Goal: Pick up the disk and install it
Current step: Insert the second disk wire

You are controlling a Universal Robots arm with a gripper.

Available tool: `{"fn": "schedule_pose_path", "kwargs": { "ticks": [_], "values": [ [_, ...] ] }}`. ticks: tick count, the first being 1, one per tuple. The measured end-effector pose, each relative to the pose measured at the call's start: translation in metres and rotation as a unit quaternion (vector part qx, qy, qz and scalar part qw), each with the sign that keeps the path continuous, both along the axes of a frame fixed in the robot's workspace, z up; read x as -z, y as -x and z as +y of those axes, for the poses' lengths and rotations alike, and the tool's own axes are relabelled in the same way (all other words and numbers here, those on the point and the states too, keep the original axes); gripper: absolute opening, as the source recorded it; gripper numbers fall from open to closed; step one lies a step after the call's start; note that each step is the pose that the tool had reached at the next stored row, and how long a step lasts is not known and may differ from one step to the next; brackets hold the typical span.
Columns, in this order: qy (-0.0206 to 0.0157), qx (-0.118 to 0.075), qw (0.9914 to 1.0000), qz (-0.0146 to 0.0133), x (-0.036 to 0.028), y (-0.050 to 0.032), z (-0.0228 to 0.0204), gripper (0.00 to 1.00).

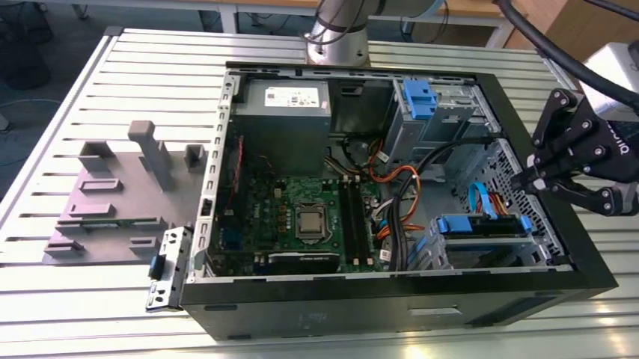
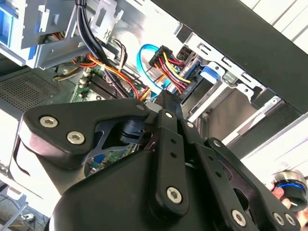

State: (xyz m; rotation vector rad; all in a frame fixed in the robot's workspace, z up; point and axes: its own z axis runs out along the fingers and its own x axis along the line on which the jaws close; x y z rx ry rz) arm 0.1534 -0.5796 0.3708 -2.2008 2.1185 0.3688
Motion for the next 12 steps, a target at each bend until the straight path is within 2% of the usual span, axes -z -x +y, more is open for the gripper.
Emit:
{"fn": "schedule_pose_path", "kwargs": {
  "ticks": [2,3,5,6,7,8,9,10,12],
  "values": [
    [0.0118,0.0,0.99993,0.0,0.0,0.0,0.0053,0.11],
    [0.0191,0.0,0.99982,0.0,0.0,0.0,0.0077,0.11],
    [0.0362,0.0,0.99934,0.0,0.0001,0.0,0.0124,0.11],
    [0.0462,0.0,0.99893,0.0,0.0,0.0,0.015,0.11],
    [0.0546,0.0,0.99851,0.0,0.0001,0.0,0.0177,0.11],
    [0.061,0.0,0.99814,0.0,0.0,0.0,0.0206,0.11],
    [0.0647,0.0,0.99791,0.0,0.0001,0.0,0.024,0.11],
    [0.0667,0.0,0.99777,0.0,0.0,0.0,0.0277,0.11],
    [0.0672,0.0,0.99774,0.0,0.0002,0.0001,0.0338,0.11]
  ]
}}
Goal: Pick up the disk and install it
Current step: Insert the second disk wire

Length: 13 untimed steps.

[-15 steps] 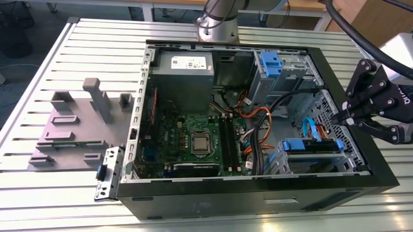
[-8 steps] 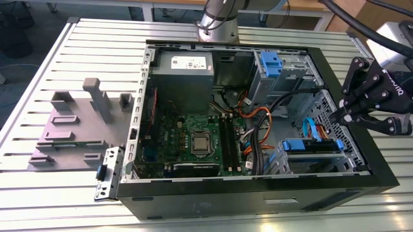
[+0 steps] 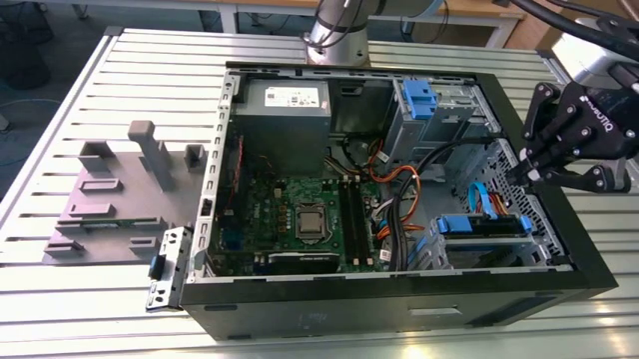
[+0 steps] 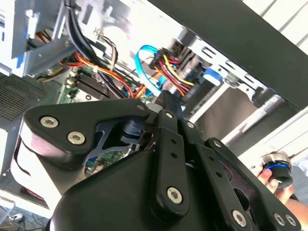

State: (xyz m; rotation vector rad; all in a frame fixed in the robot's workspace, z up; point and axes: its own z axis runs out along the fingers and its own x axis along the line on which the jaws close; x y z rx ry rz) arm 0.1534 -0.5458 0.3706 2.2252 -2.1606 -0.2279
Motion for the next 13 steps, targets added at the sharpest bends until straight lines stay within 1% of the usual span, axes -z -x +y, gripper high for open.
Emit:
{"fn": "schedule_pose_path", "kwargs": {
  "ticks": [1,9,13],
  "values": [
    [0.0001,0.0,1.0,0.0,-0.0001,0.0,0.0009,0.11],
    [0.0003,-0.001,1.0,0.0,-0.0002,0.0,0.0009,0.11],
    [0.0002,-0.012,0.99993,0.0,-0.0002,0.0,0.0009,0.11]
  ]
}}
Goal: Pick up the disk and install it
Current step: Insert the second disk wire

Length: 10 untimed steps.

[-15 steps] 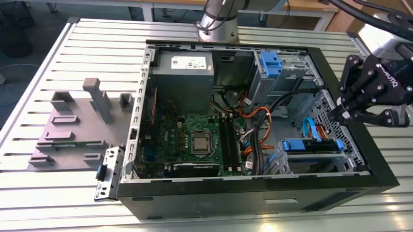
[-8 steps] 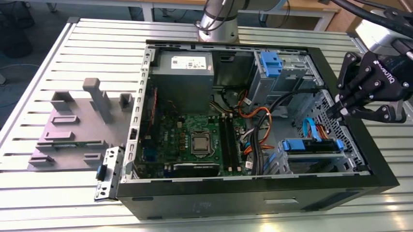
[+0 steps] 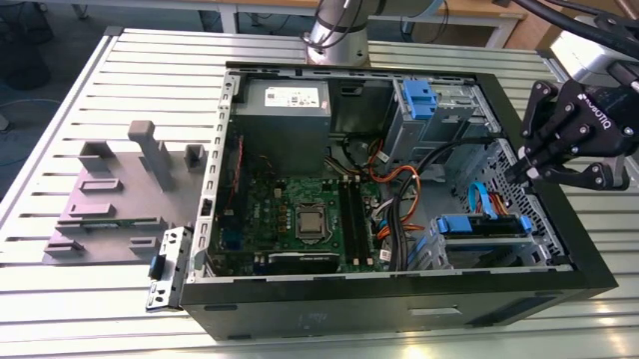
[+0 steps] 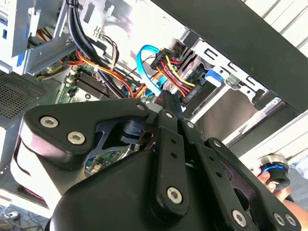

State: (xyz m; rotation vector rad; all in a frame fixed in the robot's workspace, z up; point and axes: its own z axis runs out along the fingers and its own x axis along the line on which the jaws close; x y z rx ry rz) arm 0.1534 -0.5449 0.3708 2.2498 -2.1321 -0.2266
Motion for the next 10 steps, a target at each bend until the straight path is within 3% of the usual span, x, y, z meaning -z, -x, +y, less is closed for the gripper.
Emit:
{"fn": "schedule_pose_path", "kwargs": {
  "ticks": [10],
  "values": [
    [0.0,-0.034,0.99943,0.0,0.0,0.0,0.0,0.11]
  ]
}}
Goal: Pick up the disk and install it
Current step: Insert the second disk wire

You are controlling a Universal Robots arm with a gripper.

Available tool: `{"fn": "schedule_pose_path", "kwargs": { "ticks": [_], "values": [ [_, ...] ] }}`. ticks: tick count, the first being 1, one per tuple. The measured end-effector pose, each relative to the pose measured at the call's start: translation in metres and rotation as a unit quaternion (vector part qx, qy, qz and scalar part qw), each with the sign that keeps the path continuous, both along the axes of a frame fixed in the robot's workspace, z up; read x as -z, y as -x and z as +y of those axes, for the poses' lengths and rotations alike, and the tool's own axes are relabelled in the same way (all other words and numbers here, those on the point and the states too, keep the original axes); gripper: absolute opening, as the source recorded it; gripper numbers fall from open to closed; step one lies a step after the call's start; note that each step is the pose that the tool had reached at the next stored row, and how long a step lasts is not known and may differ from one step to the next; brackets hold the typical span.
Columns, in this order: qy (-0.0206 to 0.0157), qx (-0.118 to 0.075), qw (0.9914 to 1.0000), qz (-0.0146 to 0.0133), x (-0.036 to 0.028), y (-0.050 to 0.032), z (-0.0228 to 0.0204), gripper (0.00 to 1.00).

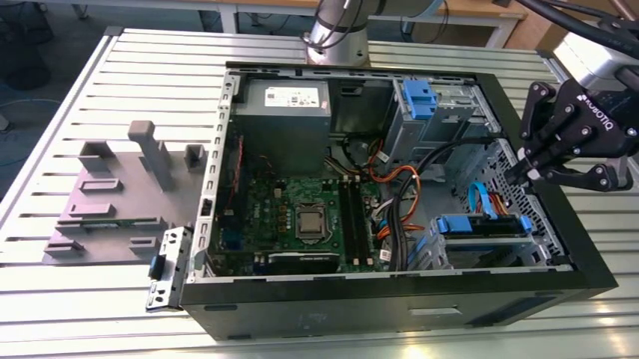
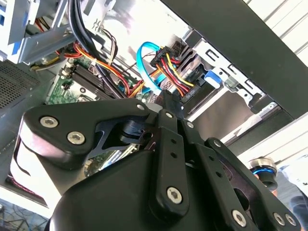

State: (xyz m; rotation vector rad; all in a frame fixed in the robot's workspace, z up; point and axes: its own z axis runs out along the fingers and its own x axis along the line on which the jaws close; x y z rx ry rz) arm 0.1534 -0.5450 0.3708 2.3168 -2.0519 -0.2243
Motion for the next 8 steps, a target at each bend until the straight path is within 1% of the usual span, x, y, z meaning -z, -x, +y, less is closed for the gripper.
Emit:
{"fn": "schedule_pose_path", "kwargs": {
  "ticks": [2,8],
  "values": [
    [0.0,-0.004,0.99999,0.0,0.0,0.0,0.0,0.11],
    [0.0,-0.005,0.99999,0.0,0.0,0.0,0.0,0.11]
  ]
}}
